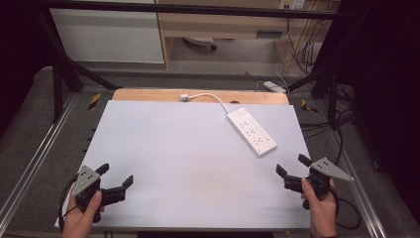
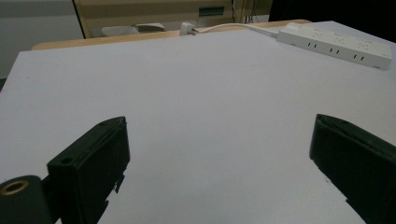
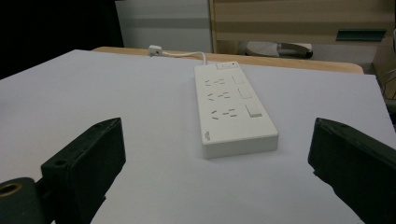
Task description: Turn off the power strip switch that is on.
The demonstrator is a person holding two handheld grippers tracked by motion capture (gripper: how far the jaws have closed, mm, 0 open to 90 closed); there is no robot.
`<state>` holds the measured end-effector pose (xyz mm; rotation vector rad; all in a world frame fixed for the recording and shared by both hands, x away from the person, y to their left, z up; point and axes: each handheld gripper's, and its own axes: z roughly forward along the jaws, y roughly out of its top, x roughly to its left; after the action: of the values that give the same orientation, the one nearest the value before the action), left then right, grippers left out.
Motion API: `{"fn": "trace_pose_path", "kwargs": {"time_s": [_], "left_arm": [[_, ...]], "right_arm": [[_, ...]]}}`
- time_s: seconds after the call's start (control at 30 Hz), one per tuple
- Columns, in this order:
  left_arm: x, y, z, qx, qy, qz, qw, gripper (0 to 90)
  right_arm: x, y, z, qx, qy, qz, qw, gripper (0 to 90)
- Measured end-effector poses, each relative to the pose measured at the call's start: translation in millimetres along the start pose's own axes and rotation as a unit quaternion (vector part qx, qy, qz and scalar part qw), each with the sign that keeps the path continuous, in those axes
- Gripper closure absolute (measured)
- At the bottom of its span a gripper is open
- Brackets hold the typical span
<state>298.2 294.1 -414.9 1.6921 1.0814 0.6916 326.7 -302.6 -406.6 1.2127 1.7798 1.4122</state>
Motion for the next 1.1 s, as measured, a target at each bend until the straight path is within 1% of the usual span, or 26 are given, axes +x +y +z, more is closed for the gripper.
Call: {"fn": "trace_pose_path", "kwargs": {"time_s": [0.03, 0.07, 0.27, 0.33, 0.5, 0.63, 0.77, 0.83, 0.97, 1.03, 1.1], "left_arm": [[-0.5, -0.1, 0.2, -0.001, -0.003, -0.002, 1.0000, 4.9], [-0.2, 0.1, -0.2, -0.001, -0.002, 0.002, 1.0000, 4.9], [-0.2, 0.3, -0.1, -0.001, -0.004, 0.003, 1.0000, 4.8], [-0.2, 0.3, 0.3, -0.002, -0.006, 0.000, 1.0000, 4.8], [-0.5, 0.3, -0.3, -0.002, -0.003, 0.003, 1.0000, 4.8], [-1.1, 0.4, -0.3, -0.001, -0.003, 0.004, 1.0000, 4.8], [-1.0, 0.5, -0.2, -0.003, -0.002, 0.002, 1.0000, 4.9], [-0.6, 0.3, -0.4, -0.003, -0.001, 0.001, 1.0000, 4.9], [-0.6, -0.1, -0.5, -0.002, 0.000, 0.001, 1.0000, 4.9], [-1.0, 0.0, -0.1, -0.001, -0.001, 0.003, 1.0000, 4.9], [-1.4, -0.2, 0.3, 0.000, -0.004, 0.003, 1.0000, 4.8]], "right_arm": [[0.5, 0.2, 0.0, 0.000, -0.002, -0.003, 1.0000, 4.4], [0.8, 0.4, -0.3, 0.000, -0.003, -0.004, 1.0000, 4.3], [-0.6, 2.4, -2.3, -0.008, -0.014, -0.004, 0.9999, 3.9], [-0.9, 2.4, -1.3, -0.008, -0.014, -0.003, 0.9999, 3.7], [-0.2, 4.9, 1.9, -0.006, -0.016, -0.007, 0.9998, 3.5], [0.0, 6.9, 1.0, -0.010, -0.018, -0.006, 0.9998, 3.5], [-0.5, 9.1, 1.8, -0.007, -0.018, -0.001, 0.9998, 3.4], [-0.9, 11.6, 3.2, -0.008, -0.018, -0.001, 0.9998, 3.4], [-2.1, 21.2, 6.5, -0.009, -0.028, -0.005, 0.9995, 3.3], [-2.8, 25.3, 8.6, -0.008, -0.025, -0.003, 0.9997, 3.0], [-3.2, 28.6, 11.1, -0.004, -0.023, -0.006, 0.9997, 3.0]]}}
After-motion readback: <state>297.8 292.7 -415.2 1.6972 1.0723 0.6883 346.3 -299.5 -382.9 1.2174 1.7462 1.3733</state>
